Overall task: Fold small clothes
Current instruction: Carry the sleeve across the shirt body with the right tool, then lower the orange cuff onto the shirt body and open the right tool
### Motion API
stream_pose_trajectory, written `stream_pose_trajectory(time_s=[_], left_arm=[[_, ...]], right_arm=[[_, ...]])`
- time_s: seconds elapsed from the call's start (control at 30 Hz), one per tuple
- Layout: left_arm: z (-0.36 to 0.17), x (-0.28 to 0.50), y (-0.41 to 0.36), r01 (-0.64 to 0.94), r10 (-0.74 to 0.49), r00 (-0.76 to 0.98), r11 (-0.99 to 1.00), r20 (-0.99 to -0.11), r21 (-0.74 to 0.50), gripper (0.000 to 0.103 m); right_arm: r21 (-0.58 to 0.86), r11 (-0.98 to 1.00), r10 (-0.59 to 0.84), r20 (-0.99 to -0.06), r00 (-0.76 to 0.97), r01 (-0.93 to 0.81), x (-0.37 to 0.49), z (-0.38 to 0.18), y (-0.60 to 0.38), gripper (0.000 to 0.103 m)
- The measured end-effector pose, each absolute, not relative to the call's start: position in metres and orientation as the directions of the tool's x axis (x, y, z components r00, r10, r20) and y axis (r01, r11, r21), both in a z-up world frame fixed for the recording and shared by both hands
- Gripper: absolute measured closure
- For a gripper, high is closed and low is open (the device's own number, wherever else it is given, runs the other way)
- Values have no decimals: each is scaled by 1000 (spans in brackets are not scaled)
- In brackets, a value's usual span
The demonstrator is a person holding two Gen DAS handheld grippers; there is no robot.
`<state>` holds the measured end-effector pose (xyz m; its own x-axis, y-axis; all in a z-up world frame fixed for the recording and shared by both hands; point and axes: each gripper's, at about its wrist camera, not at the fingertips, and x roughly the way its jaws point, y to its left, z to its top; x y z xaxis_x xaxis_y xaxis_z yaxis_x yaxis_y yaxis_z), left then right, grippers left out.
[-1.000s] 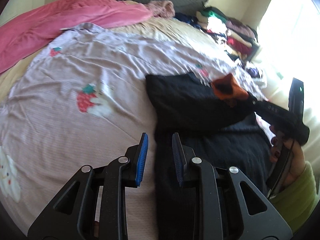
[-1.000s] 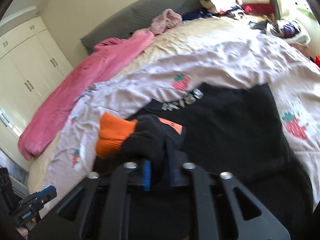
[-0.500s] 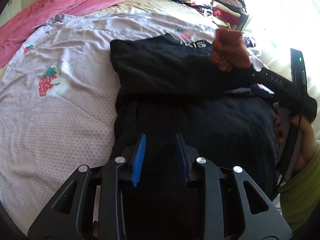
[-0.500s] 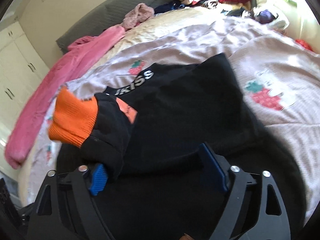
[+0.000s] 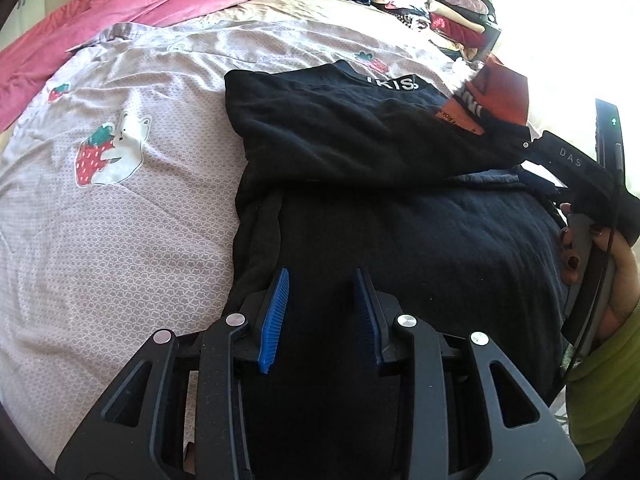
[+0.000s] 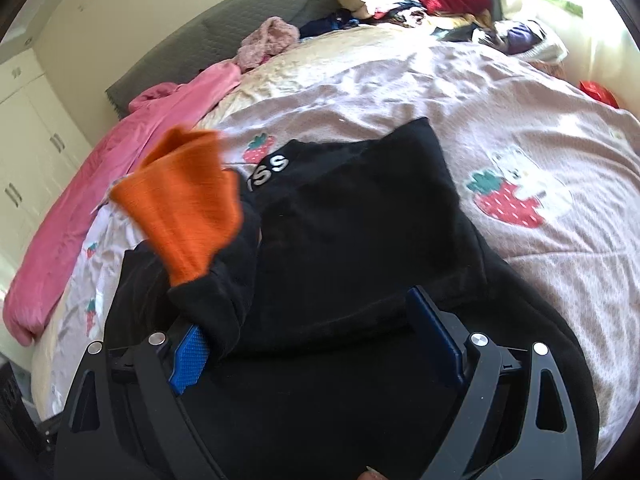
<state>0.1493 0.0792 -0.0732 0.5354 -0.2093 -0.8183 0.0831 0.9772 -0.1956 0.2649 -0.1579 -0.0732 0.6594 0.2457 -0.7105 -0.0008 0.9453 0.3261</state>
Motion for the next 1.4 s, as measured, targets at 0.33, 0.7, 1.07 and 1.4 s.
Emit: stream_pose_trajectory(time_s=[0.33, 0.7, 1.07, 1.4], left_arm=[[-72, 149, 79, 81, -210, 538, 977, -816, -198, 77], [-57, 152, 76, 81, -190, 571, 981, -799, -176, 67], [-46, 158, 79, 51, -162, 599, 985, -784, -165, 59], [-42, 168, 78, 33, -154, 604, 985, -782, -169, 59]], right_arm=[[423, 906, 312, -678, 665, 6, 272, -71, -178, 15], [337, 942, 274, -738, 617, -16, 290, -85, -175, 61], [93, 969, 233, -662, 712, -230, 286, -35, -142, 89], [-47, 967, 156, -670, 725, -252, 298, -33, -134, 82]])
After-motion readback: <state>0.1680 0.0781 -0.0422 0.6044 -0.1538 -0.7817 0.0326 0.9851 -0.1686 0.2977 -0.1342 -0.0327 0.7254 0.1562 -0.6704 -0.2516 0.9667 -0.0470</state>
